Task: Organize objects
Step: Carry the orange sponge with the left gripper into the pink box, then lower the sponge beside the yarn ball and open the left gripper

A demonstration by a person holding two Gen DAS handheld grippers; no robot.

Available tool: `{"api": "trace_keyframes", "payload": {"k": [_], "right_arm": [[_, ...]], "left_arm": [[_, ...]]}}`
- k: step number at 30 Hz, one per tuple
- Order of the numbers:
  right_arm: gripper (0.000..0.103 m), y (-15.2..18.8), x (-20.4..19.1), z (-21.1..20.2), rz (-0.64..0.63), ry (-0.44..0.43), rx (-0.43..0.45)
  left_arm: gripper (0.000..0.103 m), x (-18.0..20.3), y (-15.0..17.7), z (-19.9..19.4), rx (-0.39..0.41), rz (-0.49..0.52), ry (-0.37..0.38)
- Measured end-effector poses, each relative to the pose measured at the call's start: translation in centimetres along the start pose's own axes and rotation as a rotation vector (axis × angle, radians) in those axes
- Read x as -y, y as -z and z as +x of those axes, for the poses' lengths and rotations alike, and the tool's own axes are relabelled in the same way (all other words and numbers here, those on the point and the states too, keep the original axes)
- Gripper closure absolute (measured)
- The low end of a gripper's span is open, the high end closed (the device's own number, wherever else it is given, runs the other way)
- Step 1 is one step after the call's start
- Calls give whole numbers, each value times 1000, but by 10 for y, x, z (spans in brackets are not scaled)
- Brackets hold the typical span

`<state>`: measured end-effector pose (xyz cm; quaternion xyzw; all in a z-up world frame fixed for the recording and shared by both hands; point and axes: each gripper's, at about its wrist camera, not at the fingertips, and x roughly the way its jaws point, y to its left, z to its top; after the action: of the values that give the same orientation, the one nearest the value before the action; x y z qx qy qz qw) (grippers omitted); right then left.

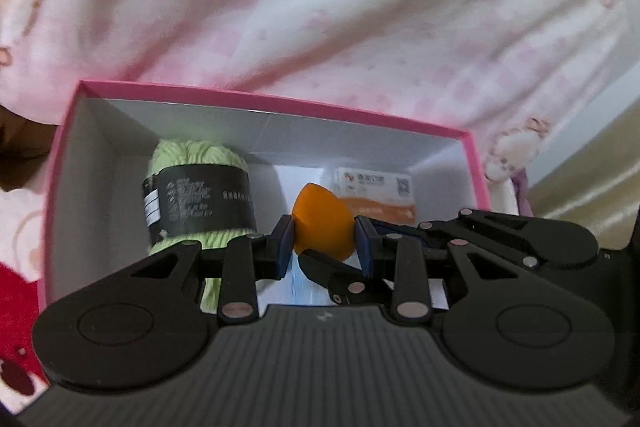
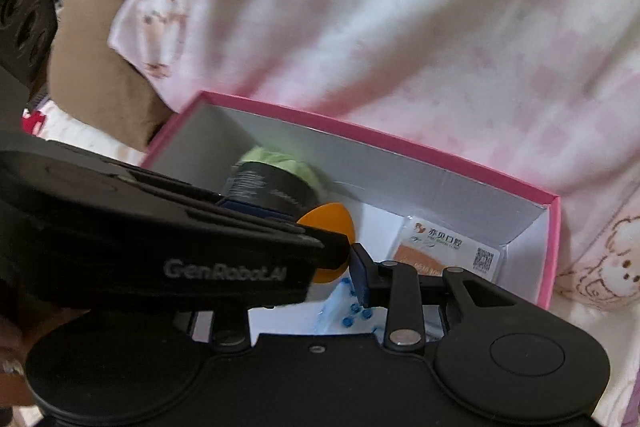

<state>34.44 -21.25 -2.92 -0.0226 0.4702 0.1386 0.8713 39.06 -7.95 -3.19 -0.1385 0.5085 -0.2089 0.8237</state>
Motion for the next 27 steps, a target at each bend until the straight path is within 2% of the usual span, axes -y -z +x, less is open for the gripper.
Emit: {"api": "trace_keyframes", "payload": {"k": [5,13,16,23,25,27], "right_arm": [[66,-7,10,21,10,-3,-56],[66,-9,14,47,12,35,-127],[66,-10,15,51,5,28,-130],[65,-3,17,42,-22,12,-108],[68,-2,18,41,-32,17,-98],[78,-1,16,40,-49,19,-92]], "left_arm": [[73,-13,-5,20,-13,-65,15],[77,-13,-5,37,-31,-50,-38],[83,-16,-4,41,-16,-62,-49],[85,-13,-3,41,-1,8,-85],[85,-11,-3,43,2,17,-97],[85,-9,-3,45,4,17,-79]]}}
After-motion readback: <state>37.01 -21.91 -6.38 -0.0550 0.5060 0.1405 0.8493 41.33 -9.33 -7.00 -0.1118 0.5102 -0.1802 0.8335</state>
